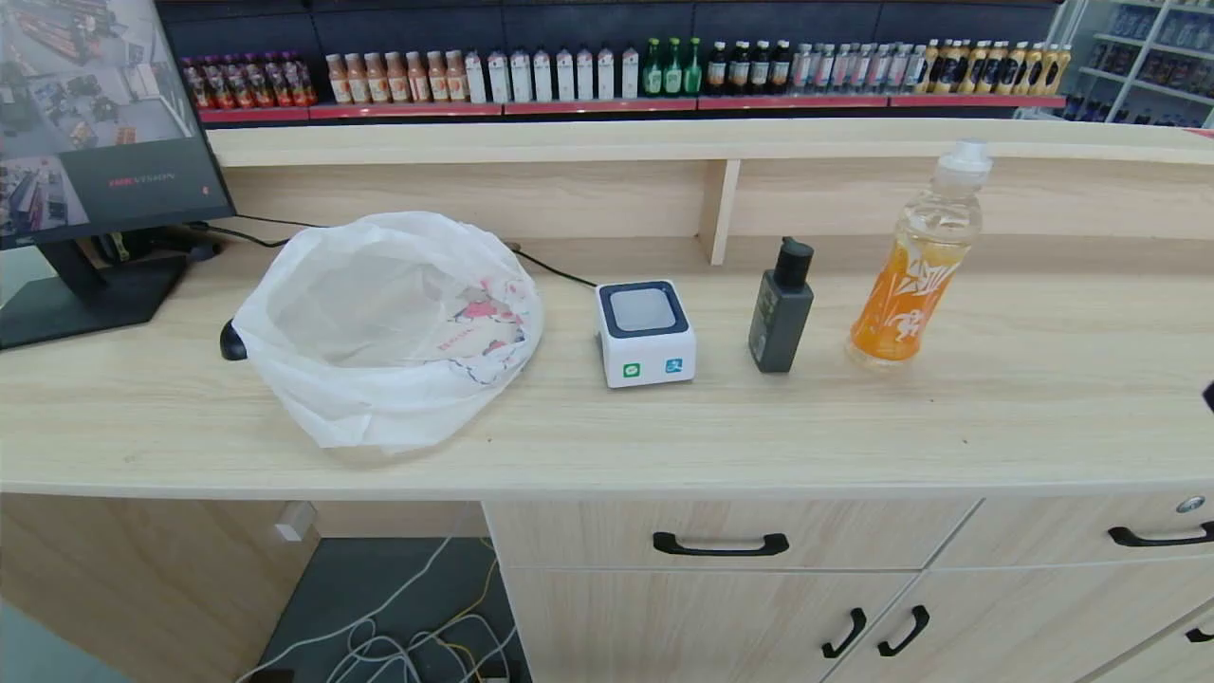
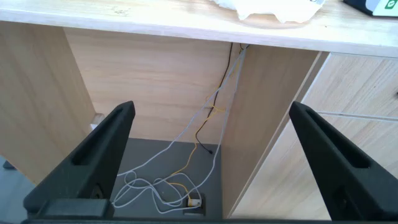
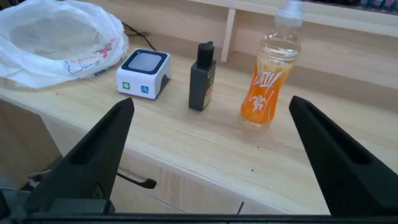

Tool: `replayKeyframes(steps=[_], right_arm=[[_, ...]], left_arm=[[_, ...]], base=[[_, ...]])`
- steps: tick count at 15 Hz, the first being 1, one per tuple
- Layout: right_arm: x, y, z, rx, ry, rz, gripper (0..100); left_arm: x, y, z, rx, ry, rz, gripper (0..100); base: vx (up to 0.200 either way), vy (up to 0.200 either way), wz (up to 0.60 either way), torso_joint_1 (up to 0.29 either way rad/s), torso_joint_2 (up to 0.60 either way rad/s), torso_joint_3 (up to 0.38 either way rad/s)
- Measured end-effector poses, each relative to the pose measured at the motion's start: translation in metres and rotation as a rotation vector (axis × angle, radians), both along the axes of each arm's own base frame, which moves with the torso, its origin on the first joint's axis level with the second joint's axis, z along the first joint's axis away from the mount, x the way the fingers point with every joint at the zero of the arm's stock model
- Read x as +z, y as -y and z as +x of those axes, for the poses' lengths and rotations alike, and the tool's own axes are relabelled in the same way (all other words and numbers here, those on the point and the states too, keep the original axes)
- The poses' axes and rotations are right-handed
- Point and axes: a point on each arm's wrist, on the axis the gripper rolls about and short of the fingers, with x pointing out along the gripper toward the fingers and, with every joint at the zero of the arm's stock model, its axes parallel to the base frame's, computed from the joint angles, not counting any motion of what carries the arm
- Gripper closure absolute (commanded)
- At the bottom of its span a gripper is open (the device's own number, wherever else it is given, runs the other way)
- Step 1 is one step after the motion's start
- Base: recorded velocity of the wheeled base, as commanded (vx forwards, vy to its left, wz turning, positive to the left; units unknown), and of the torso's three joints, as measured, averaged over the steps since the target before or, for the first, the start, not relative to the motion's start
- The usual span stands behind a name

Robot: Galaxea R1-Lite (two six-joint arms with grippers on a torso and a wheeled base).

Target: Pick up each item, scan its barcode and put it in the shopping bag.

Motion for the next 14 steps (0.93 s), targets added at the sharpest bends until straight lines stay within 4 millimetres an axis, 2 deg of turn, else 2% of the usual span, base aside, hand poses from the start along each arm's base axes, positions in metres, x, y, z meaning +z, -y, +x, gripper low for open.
replayKeyframes(steps=[8, 11, 14], right_arm=[[-0.024, -0.037, 0.086, 0.122, 0.045, 0.094, 0], [-0.031, -0.043, 0.115, 0.035, 0.030, 0.143, 0], [-0.041, -0.053, 0.130, -0.066, -0.016, 0.154, 0]], left_arm=[[0.000, 0.000, 0.000, 0.000, 0.000, 0.000, 0], [0.000, 0.000, 0.000, 0.001, 0.000, 0.000, 0], [0.000, 0.000, 0.000, 0.000, 0.000, 0.000, 0]], base=[[0.000, 0.000, 0.00, 0.000, 0.00, 0.000], [0.000, 0.000, 0.00, 0.000, 0.00, 0.000], [0.000, 0.000, 0.00, 0.000, 0.00, 0.000]])
